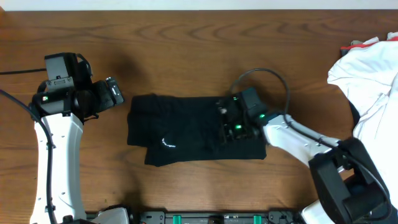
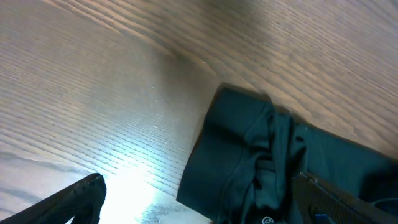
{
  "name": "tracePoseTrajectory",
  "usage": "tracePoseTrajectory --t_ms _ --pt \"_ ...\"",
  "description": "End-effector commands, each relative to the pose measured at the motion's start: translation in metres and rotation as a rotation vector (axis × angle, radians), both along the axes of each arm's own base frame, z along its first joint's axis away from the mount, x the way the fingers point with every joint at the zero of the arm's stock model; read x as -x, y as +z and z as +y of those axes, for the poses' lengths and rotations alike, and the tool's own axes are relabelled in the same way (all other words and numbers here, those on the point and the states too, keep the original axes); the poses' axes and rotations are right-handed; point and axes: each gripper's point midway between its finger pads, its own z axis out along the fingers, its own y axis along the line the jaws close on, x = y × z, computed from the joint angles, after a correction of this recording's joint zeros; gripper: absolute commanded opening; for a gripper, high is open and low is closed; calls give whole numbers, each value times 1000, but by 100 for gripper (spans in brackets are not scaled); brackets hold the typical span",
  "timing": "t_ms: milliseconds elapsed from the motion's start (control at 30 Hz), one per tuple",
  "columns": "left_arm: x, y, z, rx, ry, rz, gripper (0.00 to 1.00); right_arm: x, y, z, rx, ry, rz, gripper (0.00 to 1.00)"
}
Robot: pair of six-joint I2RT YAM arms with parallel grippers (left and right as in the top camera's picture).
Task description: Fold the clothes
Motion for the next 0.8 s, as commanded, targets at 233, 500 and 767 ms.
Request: tracePoseTrajectory --t_ms 233,500,767 --pt "-1 6 2 -12 3 -16 98 -29 53 -29 -10 -100 -146 1" --pt "-1 6 2 -12 3 -16 98 -57 32 -111 175 -380 -73 3" --pt "-1 6 2 -12 3 -16 98 -59 -24 -107 261 -442 51 1"
